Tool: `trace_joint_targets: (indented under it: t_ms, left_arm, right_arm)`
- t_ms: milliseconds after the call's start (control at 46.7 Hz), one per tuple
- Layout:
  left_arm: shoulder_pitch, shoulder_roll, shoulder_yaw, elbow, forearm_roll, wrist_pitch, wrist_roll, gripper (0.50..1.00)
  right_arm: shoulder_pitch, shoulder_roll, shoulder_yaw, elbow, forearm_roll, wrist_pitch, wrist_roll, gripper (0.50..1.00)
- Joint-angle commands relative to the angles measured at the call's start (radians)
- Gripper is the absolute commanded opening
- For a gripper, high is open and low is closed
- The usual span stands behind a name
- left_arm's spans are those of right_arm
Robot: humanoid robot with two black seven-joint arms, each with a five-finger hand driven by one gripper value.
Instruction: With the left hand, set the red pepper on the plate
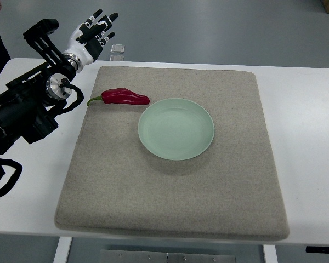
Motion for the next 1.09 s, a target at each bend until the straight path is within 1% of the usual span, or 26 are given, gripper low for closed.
trace_joint_targets:
  t_ms: [0, 128, 1070]
  left_arm:
    - [0.001, 0.0, 0.0, 0.0, 0.0, 0.001, -0.002, 0.992]
    - [0.003, 0.0, 0.0, 0.006, -0.003, 0.002, -0.02, 0.992]
    - [0.004, 0.0, -0.018, 0.001, 0.002, 0.001, -0.021, 0.992]
  right_arm:
    - [0.0, 0.0, 0.0, 0.0, 0.0, 0.0, 0.0, 0.928]
    - [0.0, 0.0, 0.0, 0.0, 0.0, 0.0, 0.0, 0.928]
    - [0.0, 0.0, 0.0, 0.0, 0.0, -0.001, 0.0, 0.928]
